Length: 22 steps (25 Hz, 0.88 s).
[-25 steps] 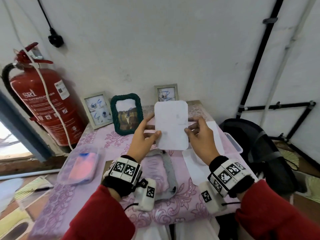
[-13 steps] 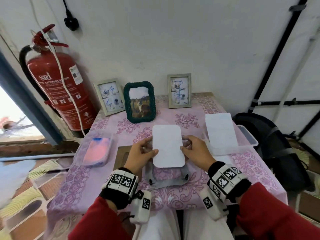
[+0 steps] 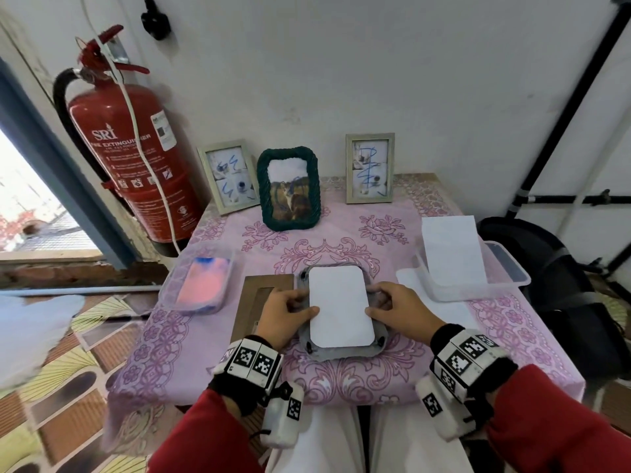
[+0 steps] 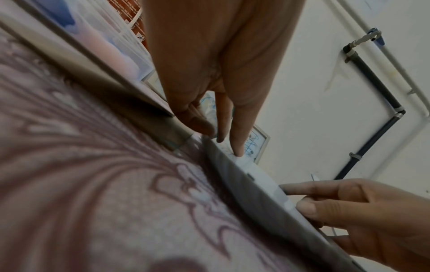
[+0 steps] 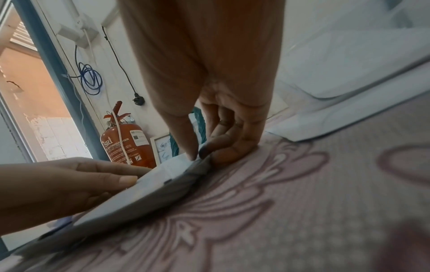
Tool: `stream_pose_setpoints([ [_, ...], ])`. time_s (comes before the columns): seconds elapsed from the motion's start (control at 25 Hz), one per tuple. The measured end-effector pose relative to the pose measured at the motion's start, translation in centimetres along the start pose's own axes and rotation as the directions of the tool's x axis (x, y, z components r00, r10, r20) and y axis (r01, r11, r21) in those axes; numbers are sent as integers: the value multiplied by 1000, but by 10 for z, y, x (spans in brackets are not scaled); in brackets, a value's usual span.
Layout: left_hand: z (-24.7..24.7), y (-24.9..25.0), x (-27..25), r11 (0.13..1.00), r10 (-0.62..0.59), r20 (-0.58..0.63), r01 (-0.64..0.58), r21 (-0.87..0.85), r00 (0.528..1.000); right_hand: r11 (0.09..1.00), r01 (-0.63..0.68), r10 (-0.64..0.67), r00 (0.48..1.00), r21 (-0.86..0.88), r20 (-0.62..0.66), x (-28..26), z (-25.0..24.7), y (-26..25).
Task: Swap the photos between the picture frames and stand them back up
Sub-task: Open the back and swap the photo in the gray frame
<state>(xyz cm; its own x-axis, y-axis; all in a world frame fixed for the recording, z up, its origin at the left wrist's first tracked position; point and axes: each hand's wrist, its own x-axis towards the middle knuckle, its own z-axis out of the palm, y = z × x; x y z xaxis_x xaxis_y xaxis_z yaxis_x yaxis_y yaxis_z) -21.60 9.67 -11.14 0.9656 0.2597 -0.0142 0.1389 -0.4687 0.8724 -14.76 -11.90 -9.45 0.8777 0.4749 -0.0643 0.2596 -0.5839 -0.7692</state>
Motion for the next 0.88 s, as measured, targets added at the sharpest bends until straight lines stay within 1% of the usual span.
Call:
stream_pose_setpoints([
  [0.16, 1, -1, -4, 998, 1, -29, 1, 66, 1000, 997, 29, -27, 999, -69, 32, 0, 0, 2],
  [0.36, 4, 2, -4, 990, -30, -21, 33, 139, 999, 998, 25, -23, 999, -63, 42, 1, -3, 6],
  [0.64, 3, 3, -4, 992, -43, -36, 48, 120, 998, 998, 36, -30, 994, -53, 106, -1, -6, 10],
  [0.88, 1, 4, -4, 990, -39, -25, 42, 136, 999, 995, 52, -41, 992, -91, 117, -1, -6, 8],
])
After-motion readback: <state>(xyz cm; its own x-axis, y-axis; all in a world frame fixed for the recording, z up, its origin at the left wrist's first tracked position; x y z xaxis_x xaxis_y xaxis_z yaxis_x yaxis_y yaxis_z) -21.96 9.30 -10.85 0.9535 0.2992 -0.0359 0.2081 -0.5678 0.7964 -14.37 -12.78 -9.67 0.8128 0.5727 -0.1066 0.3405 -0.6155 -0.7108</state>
